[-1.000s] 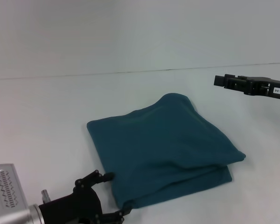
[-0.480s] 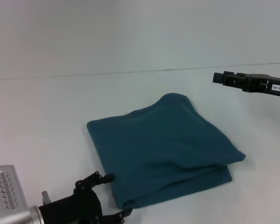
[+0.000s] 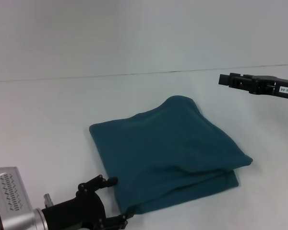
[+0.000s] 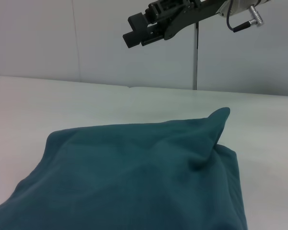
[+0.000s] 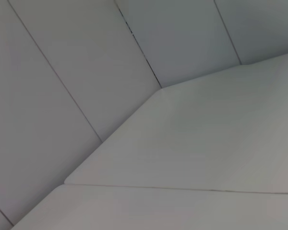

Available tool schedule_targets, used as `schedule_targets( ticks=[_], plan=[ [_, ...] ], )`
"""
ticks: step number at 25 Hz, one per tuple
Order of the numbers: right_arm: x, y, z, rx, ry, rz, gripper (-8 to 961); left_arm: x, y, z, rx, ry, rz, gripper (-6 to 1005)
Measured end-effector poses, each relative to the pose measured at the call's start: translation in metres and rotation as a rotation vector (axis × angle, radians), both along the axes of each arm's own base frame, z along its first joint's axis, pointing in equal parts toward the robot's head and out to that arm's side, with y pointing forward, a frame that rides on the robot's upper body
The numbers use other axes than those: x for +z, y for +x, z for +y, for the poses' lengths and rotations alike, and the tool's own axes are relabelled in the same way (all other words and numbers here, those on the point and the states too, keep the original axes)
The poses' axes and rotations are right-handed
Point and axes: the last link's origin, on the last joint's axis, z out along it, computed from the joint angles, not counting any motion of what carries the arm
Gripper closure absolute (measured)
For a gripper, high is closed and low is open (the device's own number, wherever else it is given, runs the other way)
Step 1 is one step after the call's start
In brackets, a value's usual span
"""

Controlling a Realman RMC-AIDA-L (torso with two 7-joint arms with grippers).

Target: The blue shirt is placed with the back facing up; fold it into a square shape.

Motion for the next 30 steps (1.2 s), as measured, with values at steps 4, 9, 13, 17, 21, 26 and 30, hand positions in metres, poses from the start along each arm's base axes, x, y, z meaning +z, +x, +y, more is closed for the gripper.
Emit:
schedule_targets(
  ticks=[4, 9, 13, 17, 21, 26, 30],
  plan=[
    [0.0, 0.0, 0.0, 0.0, 0.0, 0.0, 396, 0.002, 0.0, 0.0, -0.014, 0.009, 0.0, 134],
    [0.001, 0.001, 0.0, -0.001, 0.001, -0.001, 397, 0.006, 0.0, 0.0, -0.02, 0.026, -0.007, 365],
    [0.001, 0.001, 0.0, -0.001, 0.002, -0.001, 397, 0.005, 0.0, -0.001, -0.024, 0.02, -0.003, 454],
    [0.002, 0.0, 0.0, 0.0, 0.001, 0.001, 397, 0.003, 0.001, -0.003, -0.036, 0.001, -0.001, 543],
    [0.002, 0.0, 0.0, 0.001, 0.003, 0.006, 397, 0.0, 0.004, -0.007, -0.064, -0.029, -0.003, 652],
    [0.003, 0.0, 0.0, 0.003, 0.005, 0.008, 397, -0.001, 0.005, -0.01, -0.076, -0.045, -0.004, 851],
    [0.003, 0.0, 0.0, 0.003, 0.004, 0.007, 398, -0.002, 0.005, -0.01, -0.074, -0.052, 0.002, 973]
  ],
)
